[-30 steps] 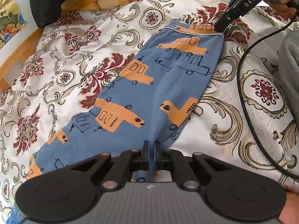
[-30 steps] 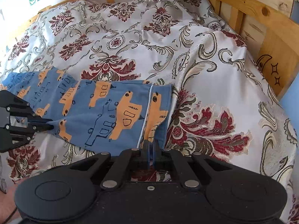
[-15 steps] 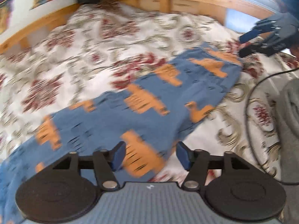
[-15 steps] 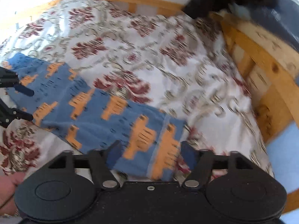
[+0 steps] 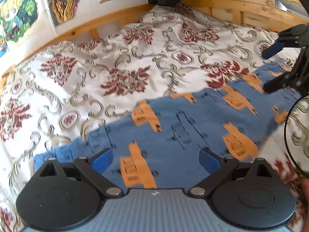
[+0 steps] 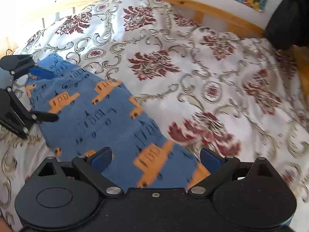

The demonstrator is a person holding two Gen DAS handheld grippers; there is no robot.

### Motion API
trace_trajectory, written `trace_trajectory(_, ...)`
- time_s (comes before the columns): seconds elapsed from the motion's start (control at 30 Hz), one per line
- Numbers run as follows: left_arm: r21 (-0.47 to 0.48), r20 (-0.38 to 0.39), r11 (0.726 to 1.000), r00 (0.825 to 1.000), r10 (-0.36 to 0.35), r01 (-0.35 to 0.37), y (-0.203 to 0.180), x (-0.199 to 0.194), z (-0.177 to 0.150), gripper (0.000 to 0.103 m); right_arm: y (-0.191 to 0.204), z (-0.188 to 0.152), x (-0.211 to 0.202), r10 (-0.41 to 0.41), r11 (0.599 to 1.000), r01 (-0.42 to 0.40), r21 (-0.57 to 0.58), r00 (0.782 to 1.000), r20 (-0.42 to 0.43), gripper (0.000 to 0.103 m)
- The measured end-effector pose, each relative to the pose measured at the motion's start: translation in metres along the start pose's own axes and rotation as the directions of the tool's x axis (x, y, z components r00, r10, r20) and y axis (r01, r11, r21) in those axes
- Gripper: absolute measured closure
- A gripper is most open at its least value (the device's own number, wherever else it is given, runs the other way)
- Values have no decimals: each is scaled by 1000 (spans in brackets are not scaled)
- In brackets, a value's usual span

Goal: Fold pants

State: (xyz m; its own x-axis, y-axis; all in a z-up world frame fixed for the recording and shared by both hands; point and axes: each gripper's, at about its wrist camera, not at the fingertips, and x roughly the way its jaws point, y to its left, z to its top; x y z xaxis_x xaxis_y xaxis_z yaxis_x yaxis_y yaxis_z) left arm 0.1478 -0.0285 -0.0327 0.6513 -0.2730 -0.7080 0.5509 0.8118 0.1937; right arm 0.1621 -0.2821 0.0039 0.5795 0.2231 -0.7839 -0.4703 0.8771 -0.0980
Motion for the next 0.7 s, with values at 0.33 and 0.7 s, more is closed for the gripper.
trace_trajectory(0.33, 61, -3, 996, 998, -64, 64, 25, 59, -2, 5, -14, 40, 50, 107, 993, -109, 42, 993, 44, 5)
trace_trajectory(0.7, 17, 105, 994, 988, -113, 112, 44, 83, 17, 5, -56, 117, 131, 323, 886, -342, 311, 940, 112, 21)
